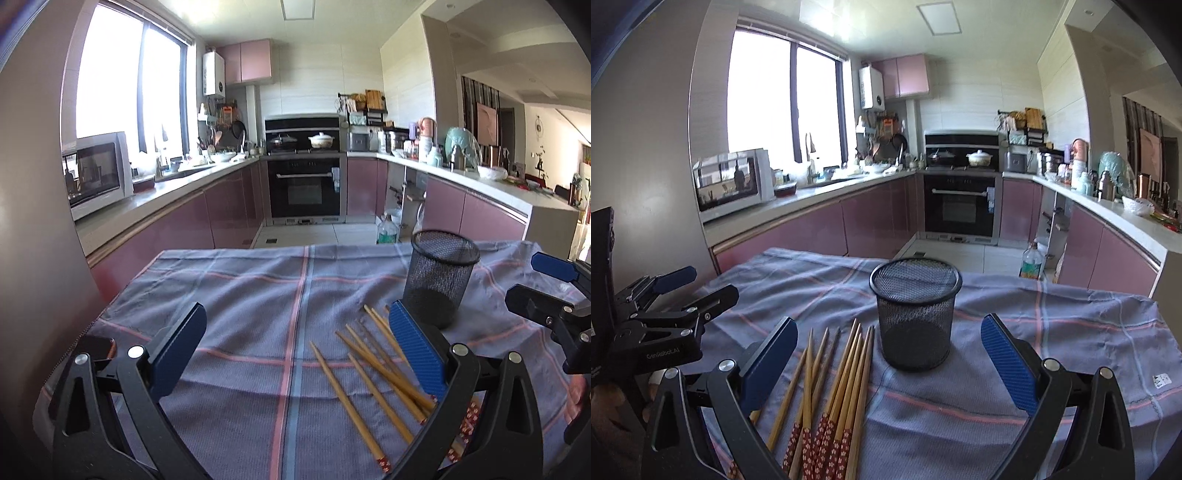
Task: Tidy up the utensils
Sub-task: 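Lower the right gripper onto the chopstick pile and grasp one chopstick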
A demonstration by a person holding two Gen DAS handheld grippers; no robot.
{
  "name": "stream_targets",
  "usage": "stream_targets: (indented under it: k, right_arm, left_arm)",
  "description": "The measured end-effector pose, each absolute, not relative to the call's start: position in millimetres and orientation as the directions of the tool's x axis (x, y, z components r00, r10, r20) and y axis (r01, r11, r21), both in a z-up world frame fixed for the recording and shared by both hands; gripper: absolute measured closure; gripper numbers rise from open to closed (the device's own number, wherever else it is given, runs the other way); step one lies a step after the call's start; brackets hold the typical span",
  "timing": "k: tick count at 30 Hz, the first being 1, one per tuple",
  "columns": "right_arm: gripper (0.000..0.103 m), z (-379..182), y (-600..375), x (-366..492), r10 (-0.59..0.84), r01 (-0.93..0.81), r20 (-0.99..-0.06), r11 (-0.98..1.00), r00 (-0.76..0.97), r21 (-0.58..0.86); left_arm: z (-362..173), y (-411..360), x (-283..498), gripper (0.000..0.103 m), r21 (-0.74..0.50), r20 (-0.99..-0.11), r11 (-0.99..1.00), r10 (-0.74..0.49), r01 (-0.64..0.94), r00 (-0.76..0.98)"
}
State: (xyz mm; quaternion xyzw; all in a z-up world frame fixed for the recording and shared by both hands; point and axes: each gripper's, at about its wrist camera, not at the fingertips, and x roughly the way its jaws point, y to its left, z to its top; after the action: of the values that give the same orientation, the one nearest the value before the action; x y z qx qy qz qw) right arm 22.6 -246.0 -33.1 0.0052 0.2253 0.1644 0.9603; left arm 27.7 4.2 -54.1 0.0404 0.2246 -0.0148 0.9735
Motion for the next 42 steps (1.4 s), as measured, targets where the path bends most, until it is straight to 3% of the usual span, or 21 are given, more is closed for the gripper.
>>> stream_targets:
  k: [5, 9, 22, 25, 33, 38, 42]
  right_arm:
    - [0.025, -62.4, -233.2, 38.6, 0.358, -0.381, -0.583, 0.920, 0.730, 0.088]
    - [0.044, -80.3, -227.2, 52.2, 0.366, -0.393, -0.663, 0.912, 0.653, 0.117]
    - [0.078, -97.7, -223.4, 81.2, 0.366, -0.399, -0.752, 0.905, 0.548, 0.149]
    - [0.080, -99.3, -224.2, 85.1, 0.369, -0.405, -0.761, 0.901, 0.533, 0.154]
    - [0.084, -101.7, -207.2, 95.3, 0.328, -0.429, -0.792, 0.898, 0.515, 0.093]
    - [0.085, -102.2, -196.5, 103.3, 0.320, -0.442, -0.798, 0.894, 0.511, 0.075]
    - [0.095, -103.3, -198.1, 104.4, 0.343, -0.441, -0.795, 0.891, 0.500, 0.108]
  left_arm:
    - [-82.0, 10.1, 42.9, 0.006, 0.082, -0.554, 0.991, -0.041, 0.103, 0.831]
    - [-102.8, 9.4, 59.5, 0.014, 0.092, -0.617, 0.987, -0.046, 0.131, 0.786]
    - [-133.2, 8.3, 89.4, 0.040, 0.026, -0.755, 0.978, -0.117, 0.208, 0.645]
    - [-138.1, 5.9, 97.3, 0.047, 0.016, -0.777, 0.975, -0.128, 0.223, 0.616]
    - [-143.7, -1.8, 112.0, 0.050, 0.018, -0.798, 0.965, -0.145, 0.263, 0.585]
    - [-142.0, -3.8, 117.8, 0.070, 0.009, -0.803, 0.960, -0.161, 0.281, 0.574]
    - [-141.5, -5.0, 115.7, 0.085, -0.004, -0.802, 0.960, -0.171, 0.281, 0.573]
